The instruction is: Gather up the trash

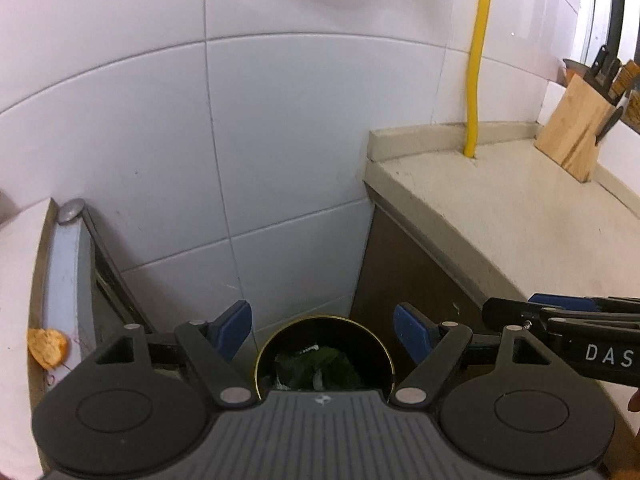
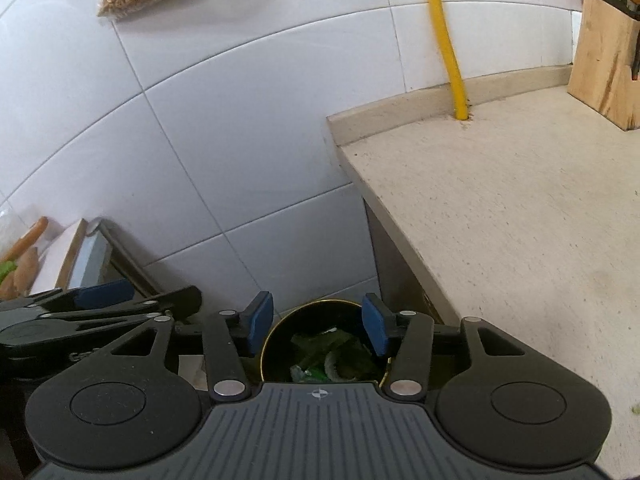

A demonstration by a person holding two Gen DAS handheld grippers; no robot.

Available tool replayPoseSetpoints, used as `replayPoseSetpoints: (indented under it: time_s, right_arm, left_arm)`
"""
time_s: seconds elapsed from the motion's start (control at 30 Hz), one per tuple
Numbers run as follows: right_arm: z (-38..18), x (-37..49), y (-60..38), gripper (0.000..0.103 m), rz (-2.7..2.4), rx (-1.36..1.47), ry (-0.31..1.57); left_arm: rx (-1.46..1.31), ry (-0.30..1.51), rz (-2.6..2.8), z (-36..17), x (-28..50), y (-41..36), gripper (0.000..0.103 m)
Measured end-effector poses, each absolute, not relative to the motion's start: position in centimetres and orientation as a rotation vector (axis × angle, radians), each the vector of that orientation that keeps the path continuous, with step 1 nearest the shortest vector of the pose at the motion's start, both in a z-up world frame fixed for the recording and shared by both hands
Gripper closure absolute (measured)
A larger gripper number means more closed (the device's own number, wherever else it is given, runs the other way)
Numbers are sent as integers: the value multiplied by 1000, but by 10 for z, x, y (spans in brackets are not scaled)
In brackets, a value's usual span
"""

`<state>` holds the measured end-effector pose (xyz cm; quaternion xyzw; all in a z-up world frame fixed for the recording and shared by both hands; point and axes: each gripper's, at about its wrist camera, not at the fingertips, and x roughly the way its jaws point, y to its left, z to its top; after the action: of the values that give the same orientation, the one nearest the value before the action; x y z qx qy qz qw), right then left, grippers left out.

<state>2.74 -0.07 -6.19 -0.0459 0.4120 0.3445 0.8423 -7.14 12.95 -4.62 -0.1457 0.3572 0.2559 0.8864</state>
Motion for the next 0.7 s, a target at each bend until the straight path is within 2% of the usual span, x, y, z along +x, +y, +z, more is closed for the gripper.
replayPoseSetpoints:
  time_s: [0.43,0.7]
  right_arm:
    - [-76,16,-9,42,676,-128,923]
    - [-61,12,-24,40,638,-112,878]
  left_arm:
    - [-329,816,506,-57,-73,120,30]
    - [-287,793,469,-42,-67,104,30]
